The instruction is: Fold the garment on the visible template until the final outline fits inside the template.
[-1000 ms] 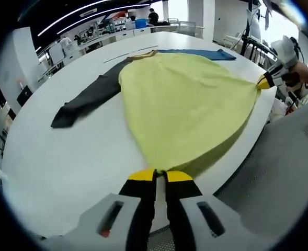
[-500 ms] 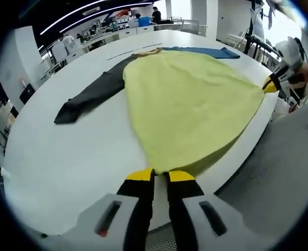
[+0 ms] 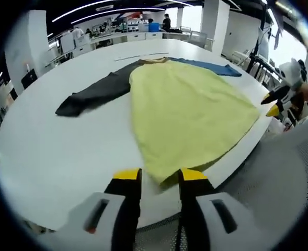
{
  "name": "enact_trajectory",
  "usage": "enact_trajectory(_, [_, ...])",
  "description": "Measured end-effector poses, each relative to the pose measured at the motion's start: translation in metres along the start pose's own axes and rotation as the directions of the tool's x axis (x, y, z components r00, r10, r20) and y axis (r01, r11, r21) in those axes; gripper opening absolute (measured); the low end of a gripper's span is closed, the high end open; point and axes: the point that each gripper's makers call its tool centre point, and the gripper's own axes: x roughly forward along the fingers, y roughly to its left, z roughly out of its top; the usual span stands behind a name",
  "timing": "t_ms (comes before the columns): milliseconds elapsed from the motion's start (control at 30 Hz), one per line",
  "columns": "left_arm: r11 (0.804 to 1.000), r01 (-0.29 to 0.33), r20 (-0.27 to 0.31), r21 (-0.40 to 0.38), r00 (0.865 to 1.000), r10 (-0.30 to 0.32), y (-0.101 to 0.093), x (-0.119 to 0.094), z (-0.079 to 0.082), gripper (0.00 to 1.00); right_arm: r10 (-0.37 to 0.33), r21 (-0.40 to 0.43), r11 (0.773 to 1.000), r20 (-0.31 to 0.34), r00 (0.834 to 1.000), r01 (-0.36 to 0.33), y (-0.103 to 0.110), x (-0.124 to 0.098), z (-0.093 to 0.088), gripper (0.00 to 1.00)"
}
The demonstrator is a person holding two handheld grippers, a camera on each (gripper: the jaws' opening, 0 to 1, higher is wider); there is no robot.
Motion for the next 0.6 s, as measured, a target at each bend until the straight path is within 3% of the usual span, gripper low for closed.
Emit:
enact_trajectory(200, [0.997, -0.02, 0.061, -0.072, 0.998, 0.025, 0.008, -0.009, 0.014, 0.59, 0.007, 0.071, 0.997, 0.085, 0.996, -0.013, -0.01, -0.006, 0.021, 0.44])
enact_trajectory(267, [0.994, -0.021, 0.106, -0.105, 0.994, 0.032, 0.009, -0.011, 0.023, 0.64, -0.002, 0.085, 0.996, 0.112, 0.994, -0.008, -0.017, -0.007, 0.03, 0.43])
enact_trajectory(533, [0.996, -0.006, 0.16, -0.094, 0.987, 0.021, 0.004, -0.015, 0.042, 0.81, -0.045, 0.05, 0.998, 0.187, 0.981, 0.036, -0.047, -0.007, 0.065, 0.4])
enact_trajectory(600, [0.996, -0.001, 0.172, -0.089, 0.985, 0.017, 0.001, -0.016, 0.047, 0.85, -0.059, 0.037, 0.998, 0.235, 0.97, 0.052, -0.057, -0.006, 0.079, 0.39])
